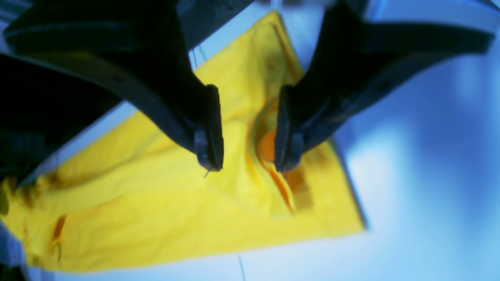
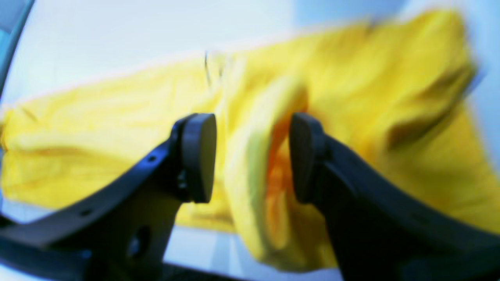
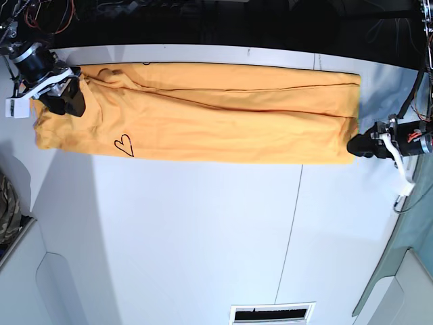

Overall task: Layout the t-shirt on the table in an organized manner, then fold the t-shirt properly
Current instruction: 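Grasp both ends of the folded strip with both grippers, then fold the strip end with the left gripper toward the right gripper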

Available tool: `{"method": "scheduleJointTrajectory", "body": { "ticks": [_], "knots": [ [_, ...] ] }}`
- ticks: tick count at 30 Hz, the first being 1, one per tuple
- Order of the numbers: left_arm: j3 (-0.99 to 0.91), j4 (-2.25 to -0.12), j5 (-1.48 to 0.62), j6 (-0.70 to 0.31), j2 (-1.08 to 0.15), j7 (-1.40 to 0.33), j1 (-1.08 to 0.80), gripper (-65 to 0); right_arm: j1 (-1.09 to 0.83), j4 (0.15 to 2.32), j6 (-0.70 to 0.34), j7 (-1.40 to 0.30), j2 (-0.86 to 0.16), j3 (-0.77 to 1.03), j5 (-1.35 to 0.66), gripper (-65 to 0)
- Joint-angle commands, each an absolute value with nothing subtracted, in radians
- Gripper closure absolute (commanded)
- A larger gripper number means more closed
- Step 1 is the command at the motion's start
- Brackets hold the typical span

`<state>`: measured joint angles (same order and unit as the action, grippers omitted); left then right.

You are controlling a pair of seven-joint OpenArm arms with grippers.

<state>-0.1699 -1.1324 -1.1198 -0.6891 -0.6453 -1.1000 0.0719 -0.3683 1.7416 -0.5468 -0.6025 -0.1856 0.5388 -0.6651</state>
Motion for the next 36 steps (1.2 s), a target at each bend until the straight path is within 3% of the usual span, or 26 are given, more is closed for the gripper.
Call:
{"method": "scheduleJointTrajectory", "body": {
  "ticks": [1,5,7,9,12,18,24,32,34,36],
  "knots": [
    [-0.209,-1.147,-1.143,-0.698,-0.667,-1.093,0.071,-25.6,-0.363,1.781,-0.554,-0.582,-0.199,0.564,-0.696,-29.9],
    [-0.308,-1.147,-1.169,-0.698,-0.662,-1.092,0.012,-25.6,-0.344,1.869,-0.554,-0.598,-0.199,0.62,-0.734,-28.6],
    [-0.332,-1.147,-1.187,-0.698,-0.65,-1.091,-0.007,-25.9,-0.324,1.894,-0.554,-0.604,-0.198,0.616,-0.734,-18.0],
    [-0.343,-1.147,-1.182,-0.698,-0.631,-1.081,-0.027,-30.9,-0.31,1.892,-0.554,-0.603,-0.199,0.593,-0.727,0.0],
    [-0.343,-1.147,-1.114,-0.698,-0.598,-1.019,-0.054,-39.6,-0.305,1.871,-0.554,-0.602,-0.199,0.526,-0.681,0.0],
    [-0.343,-1.146,-0.899,-0.688,-0.548,-0.863,-0.059,-40.0,-0.305,1.741,-0.554,-0.543,-0.199,0.388,-0.493,0.0],
    [-0.34,-1.146,-0.862,-0.685,-0.514,-0.872,-0.071,-40.0,-0.305,1.602,-0.554,-0.516,-0.199,0.369,-0.521,0.0],
    [-0.34,-1.146,-0.852,-0.698,-0.451,-0.871,-0.096,-39.9,-0.299,1.592,-0.554,-0.517,-0.199,0.369,-0.568,0.0],
    [-0.34,-1.146,-0.867,-0.698,-0.441,-0.857,-0.102,-37.5,-0.293,1.592,-0.554,-0.517,-0.199,0.369,-0.568,0.0],
    [-0.34,-1.146,-0.902,-0.698,-0.432,-0.845,-0.103,-27.4,-0.283,1.592,-0.554,-0.516,-0.199,0.369,-0.569,0.0]
  ]
}}
